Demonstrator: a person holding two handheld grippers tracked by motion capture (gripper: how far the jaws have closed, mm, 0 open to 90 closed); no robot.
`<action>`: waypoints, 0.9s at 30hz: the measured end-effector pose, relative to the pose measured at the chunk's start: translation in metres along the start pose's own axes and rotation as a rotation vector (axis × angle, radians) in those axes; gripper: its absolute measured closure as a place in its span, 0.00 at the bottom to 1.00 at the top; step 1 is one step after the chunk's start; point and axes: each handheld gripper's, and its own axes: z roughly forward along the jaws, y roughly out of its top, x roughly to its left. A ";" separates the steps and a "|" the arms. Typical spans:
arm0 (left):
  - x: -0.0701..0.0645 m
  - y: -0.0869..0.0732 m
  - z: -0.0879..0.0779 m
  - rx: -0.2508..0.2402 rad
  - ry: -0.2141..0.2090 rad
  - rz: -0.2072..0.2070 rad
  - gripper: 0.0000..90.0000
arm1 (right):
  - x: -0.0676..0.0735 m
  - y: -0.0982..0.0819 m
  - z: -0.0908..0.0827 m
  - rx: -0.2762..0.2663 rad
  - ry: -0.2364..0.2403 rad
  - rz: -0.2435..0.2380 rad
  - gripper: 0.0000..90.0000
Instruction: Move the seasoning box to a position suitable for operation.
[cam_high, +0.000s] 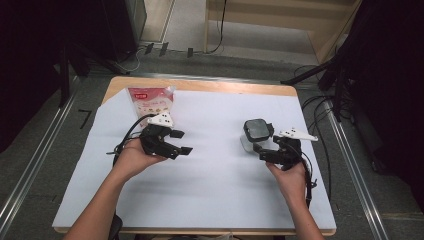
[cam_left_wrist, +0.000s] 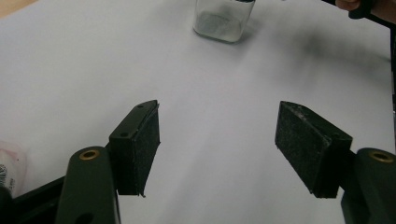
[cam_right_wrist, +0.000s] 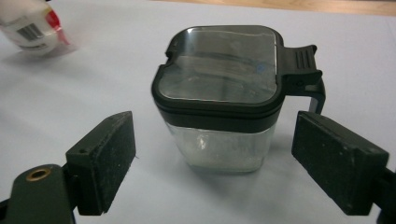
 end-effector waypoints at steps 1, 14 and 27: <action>0.000 0.000 0.000 0.001 0.000 0.001 0.34 | 0.000 0.000 0.002 -0.004 -0.008 0.004 0.15; 0.000 0.001 0.001 0.004 0.002 -0.008 0.33 | 0.004 -0.004 0.035 0.023 -0.028 -0.015 0.09; 0.000 0.001 0.003 0.004 -0.003 -0.010 0.33 | 0.002 -0.008 0.060 -0.033 -0.074 0.024 0.11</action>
